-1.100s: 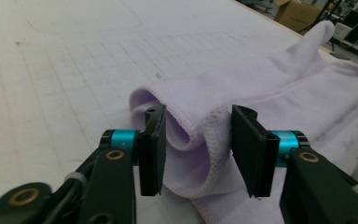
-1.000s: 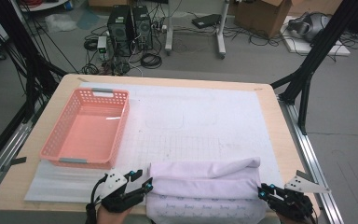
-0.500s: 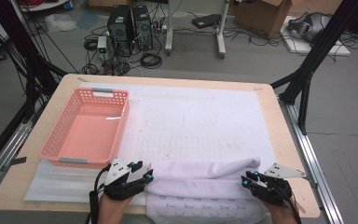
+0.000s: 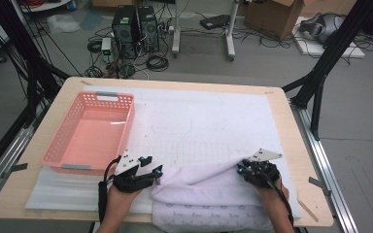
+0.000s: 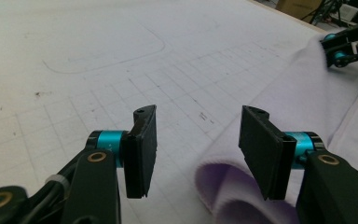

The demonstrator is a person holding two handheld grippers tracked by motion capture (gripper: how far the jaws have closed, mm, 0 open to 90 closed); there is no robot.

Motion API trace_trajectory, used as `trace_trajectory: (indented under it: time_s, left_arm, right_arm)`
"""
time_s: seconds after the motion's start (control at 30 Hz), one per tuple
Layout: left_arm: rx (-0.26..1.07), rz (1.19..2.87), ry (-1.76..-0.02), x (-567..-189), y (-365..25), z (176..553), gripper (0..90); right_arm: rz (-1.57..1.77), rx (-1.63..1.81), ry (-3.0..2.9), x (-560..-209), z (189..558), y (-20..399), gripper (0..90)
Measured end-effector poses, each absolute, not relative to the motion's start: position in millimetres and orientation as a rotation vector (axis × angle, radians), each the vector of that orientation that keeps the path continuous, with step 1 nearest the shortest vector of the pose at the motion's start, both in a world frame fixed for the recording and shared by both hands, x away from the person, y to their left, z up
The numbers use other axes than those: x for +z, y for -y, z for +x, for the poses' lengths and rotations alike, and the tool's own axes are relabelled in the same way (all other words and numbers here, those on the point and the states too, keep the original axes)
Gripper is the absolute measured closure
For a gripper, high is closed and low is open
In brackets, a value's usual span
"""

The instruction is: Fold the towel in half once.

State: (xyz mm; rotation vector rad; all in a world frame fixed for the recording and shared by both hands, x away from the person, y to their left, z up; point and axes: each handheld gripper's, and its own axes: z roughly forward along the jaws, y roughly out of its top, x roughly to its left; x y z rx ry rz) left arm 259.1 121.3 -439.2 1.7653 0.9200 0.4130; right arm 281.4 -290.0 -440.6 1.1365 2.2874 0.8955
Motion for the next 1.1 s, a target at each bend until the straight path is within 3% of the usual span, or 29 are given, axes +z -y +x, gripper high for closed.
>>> trace_trajectory:
  time_s: [0.27,0.73,0.97,1.03,1.1]
  left_arm:
    - [0.342,1.788,-0.910,-439,-119,274,46.0]
    - [0.283,1.895,-0.760,-427,-89,274,43.5]
    - [0.217,2.038,-0.731,-441,-68,276,51.0]
    - [0.228,2.073,-0.762,-443,-65,277,59.1]
    - [0.237,2.091,-0.772,-445,-62,280,77.6]
  right_arm:
    - [1.290,0.883,-2.057,-439,297,315,64.7]
    - [1.218,1.043,-2.163,-423,267,324,59.5]
    - [1.253,1.033,-2.187,-429,261,329,58.7]
    - [1.244,1.039,-2.183,-429,261,329,58.4]
    - [1.234,1.039,-2.187,-429,260,328,58.1]
